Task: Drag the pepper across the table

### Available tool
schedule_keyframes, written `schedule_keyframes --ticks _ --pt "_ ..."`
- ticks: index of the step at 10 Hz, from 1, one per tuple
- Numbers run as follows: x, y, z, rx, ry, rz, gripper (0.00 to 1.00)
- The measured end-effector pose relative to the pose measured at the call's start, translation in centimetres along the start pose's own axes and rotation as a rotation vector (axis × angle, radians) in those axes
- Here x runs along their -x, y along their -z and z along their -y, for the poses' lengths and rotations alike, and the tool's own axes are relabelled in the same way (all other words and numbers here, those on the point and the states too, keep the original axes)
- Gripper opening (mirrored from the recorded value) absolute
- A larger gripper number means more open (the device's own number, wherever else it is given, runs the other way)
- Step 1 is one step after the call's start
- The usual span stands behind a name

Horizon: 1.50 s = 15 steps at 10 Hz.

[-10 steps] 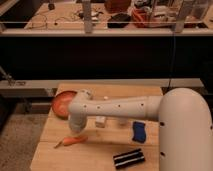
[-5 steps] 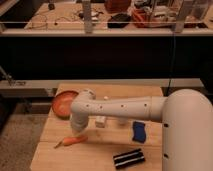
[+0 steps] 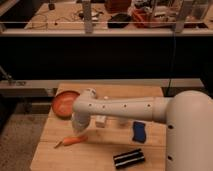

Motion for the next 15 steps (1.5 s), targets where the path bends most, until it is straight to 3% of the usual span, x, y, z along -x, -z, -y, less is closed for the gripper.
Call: schedule_keyframes --ticks 3,6,9,12,15 --pt "1.6 0.4 0.4 -0.018 0.022 0.106 0.47" --pt "3.1 0.1 1.2 0.002 0.013 0.125 0.75" --pt "3.5 -0.8 1.6 0.041 -0.026 0.121 0.80" --pt "3.2 -1.7 1.5 0.070 -0.068 0.163 0.80" --pt "3.5 -2.5 1.5 0.102 -0.087 0.155 0.80"
